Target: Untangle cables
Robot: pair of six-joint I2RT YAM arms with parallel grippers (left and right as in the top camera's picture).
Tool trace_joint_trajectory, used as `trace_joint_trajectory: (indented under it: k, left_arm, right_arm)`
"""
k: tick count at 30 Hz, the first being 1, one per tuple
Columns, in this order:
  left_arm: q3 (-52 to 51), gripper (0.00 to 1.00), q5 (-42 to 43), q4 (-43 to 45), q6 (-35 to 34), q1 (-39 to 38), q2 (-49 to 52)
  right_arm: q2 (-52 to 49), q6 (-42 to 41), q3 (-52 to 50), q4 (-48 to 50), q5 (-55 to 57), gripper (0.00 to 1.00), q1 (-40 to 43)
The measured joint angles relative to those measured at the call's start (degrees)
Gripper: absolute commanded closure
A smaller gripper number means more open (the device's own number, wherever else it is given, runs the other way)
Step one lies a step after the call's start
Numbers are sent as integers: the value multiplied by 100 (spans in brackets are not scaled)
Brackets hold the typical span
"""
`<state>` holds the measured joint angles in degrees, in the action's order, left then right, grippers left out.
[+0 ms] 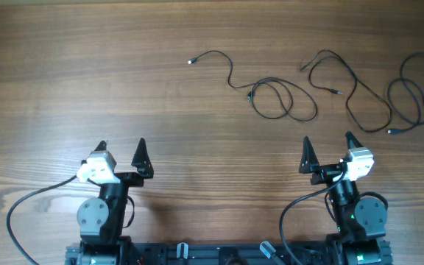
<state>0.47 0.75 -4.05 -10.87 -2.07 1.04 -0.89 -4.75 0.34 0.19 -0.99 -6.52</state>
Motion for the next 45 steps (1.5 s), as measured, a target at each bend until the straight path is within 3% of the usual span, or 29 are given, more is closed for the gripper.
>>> trace_joint_trajectory:
  k: [13,45]
  left_arm:
    - [0,0,0,2,968,0,-22]
    - [0,0,17,7,1064,391,-22]
  right_arm:
    - [0,0,0,0,0,0,0]
    - [0,0,0,0,0,0,0]
